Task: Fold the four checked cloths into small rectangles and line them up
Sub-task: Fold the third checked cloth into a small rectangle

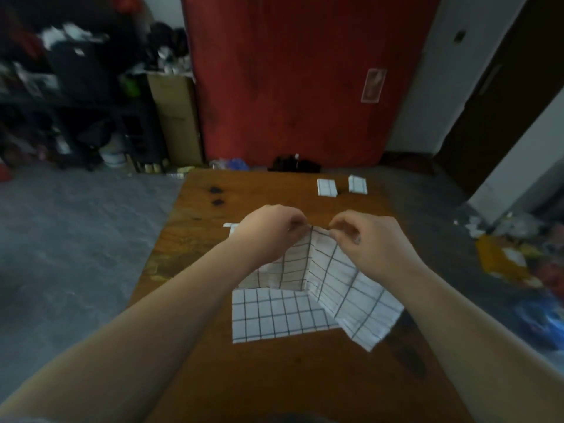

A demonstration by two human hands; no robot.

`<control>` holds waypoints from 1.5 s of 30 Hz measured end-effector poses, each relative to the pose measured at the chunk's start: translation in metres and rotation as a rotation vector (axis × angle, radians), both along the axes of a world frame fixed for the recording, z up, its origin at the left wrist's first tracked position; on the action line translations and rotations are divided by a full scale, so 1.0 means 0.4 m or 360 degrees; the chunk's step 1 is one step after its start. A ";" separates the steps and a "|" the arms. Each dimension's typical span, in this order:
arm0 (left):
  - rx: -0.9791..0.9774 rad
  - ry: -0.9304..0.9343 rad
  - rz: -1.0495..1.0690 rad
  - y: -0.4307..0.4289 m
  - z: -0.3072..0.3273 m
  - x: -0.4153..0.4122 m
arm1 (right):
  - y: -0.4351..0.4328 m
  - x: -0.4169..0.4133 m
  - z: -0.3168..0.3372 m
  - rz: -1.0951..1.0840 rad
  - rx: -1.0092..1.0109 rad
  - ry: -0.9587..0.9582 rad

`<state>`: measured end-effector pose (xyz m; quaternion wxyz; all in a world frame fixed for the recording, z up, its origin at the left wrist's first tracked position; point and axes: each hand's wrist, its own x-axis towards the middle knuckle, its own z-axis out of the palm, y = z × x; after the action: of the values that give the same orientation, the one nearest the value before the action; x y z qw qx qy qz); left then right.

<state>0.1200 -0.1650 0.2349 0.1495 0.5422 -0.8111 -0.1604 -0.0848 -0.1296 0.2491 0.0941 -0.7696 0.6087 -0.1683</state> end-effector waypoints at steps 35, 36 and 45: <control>-0.0629 -0.0469 -0.0353 0.031 0.696 -0.583 | -0.004 -0.564 0.552 0.0350 -0.0437 -0.0042; -0.0632 -0.0446 -0.0360 0.033 0.701 -0.584 | -0.004 -0.567 0.554 0.0334 -0.0480 -0.0043; -0.0844 -0.0439 -0.0274 0.051 0.732 -0.595 | 0.009 -0.606 0.580 0.0241 -0.0679 -0.0101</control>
<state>-0.1179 -0.1447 0.5277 0.1603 0.4304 -0.8802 0.1197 -0.3272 -0.1262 0.4812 -0.0394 -0.8098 0.4966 -0.3100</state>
